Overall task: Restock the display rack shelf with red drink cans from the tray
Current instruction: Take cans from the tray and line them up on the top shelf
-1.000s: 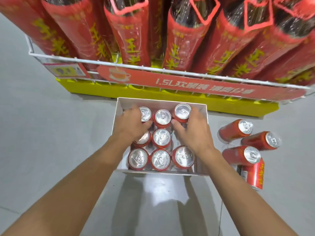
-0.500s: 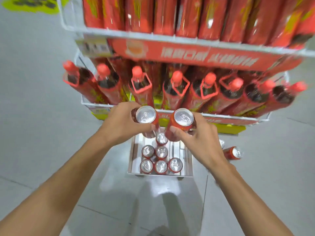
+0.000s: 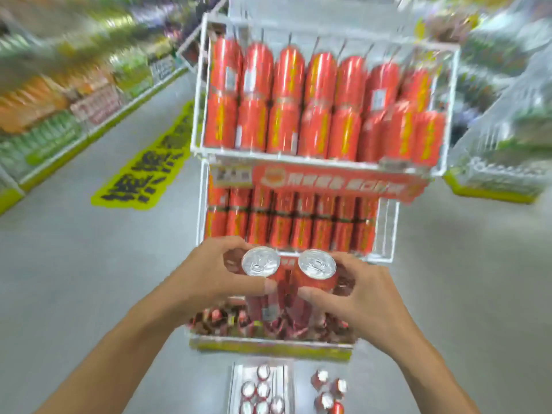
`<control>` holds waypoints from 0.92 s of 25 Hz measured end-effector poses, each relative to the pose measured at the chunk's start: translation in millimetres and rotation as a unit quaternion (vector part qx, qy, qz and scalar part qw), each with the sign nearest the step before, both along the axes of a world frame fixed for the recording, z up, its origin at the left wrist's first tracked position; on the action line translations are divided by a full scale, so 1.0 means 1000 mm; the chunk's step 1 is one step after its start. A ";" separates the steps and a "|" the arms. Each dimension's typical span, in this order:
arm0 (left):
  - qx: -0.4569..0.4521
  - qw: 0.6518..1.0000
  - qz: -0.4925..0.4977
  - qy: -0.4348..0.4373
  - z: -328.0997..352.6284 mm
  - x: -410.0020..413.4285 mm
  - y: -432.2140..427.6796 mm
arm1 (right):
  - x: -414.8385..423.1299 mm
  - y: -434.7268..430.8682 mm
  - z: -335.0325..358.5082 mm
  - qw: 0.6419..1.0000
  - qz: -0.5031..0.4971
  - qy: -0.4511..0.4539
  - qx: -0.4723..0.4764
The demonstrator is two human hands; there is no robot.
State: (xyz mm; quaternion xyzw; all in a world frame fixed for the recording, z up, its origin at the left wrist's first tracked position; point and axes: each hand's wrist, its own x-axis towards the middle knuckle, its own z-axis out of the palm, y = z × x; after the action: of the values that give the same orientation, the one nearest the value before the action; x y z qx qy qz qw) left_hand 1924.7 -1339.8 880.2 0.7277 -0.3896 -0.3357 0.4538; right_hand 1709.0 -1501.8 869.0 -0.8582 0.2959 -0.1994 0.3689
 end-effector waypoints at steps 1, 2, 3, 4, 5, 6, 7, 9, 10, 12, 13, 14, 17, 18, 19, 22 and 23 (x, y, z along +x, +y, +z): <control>-0.009 1.000 0.012 -0.006 0.023 -0.001 -0.007 | 0.002 -0.004 0.025 1.000 0.000 -0.004 -0.002; -0.022 0.999 0.025 -0.014 0.043 0.000 -0.017 | 0.005 -0.009 0.048 1.000 -0.002 -0.011 -0.006; -0.032 0.998 0.040 -0.024 0.059 0.001 -0.027 | 0.009 -0.017 0.065 1.000 -0.008 -0.019 -0.013; -0.041 0.997 0.052 -0.035 0.072 0.004 -0.040 | 0.015 -0.027 0.077 0.999 -0.013 -0.029 -0.020; -0.051 0.996 0.064 -0.047 0.084 0.007 -0.054 | 0.021 -0.037 0.089 0.999 -0.019 -0.042 -0.027; -0.058 0.994 0.075 -0.055 0.095 0.010 -0.069 | 0.026 -0.049 0.098 0.998 -0.028 -0.051 -0.031; -0.067 0.992 0.084 -0.059 0.106 0.013 -0.085 | 0.032 -0.063 0.106 0.997 -0.039 -0.057 -0.034; -0.080 0.991 0.093 -0.052 0.125 0.020 -0.120 | 0.043 -0.093 0.120 0.996 -0.053 -0.058 -0.042; -0.079 0.990 0.100 -0.054 0.133 0.024 -0.139 | 0.049 -0.108 0.128 0.995 -0.058 -0.056 -0.054; -0.075 0.988 0.116 -0.073 0.143 0.033 -0.178 | 0.059 -0.140 0.140 0.991 -0.075 -0.037 -0.103; -0.072 0.986 0.122 -0.083 0.144 0.037 -0.196 | 0.064 -0.155 0.145 0.988 -0.081 -0.023 -0.131; -0.068 0.985 0.124 -0.097 0.145 0.040 -0.212 | 0.069 -0.168 0.149 0.985 -0.085 -0.013 -0.151; -0.041 0.981 0.124 -0.142 0.145 0.046 -0.248 | 0.082 -0.195 0.149 0.976 -0.117 -0.006 -0.186; -0.027 0.979 0.124 -0.157 0.144 0.047 -0.255 | 0.086 -0.199 0.147 0.973 -0.131 0.000 -0.191; -0.010 0.977 0.125 -0.171 0.144 0.049 -0.262 | 0.089 -0.202 0.145 0.971 -0.143 0.006 -0.189; 0.020 0.972 0.145 -0.185 0.143 0.051 -0.274 | 0.096 -0.209 0.139 0.968 -0.160 0.003 -0.191; 0.020 0.970 0.153 -0.187 0.142 0.051 -0.276 | 0.097 -0.211 0.137 0.967 -0.163 0.001 -0.196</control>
State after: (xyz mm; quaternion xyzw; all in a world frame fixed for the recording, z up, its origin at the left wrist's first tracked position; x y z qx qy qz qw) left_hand 1976.2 -1616.2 1022.7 0.8376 -0.3449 -0.1282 0.4037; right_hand 1806.2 -1712.8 1005.7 -0.8540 0.3879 -0.3099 0.1557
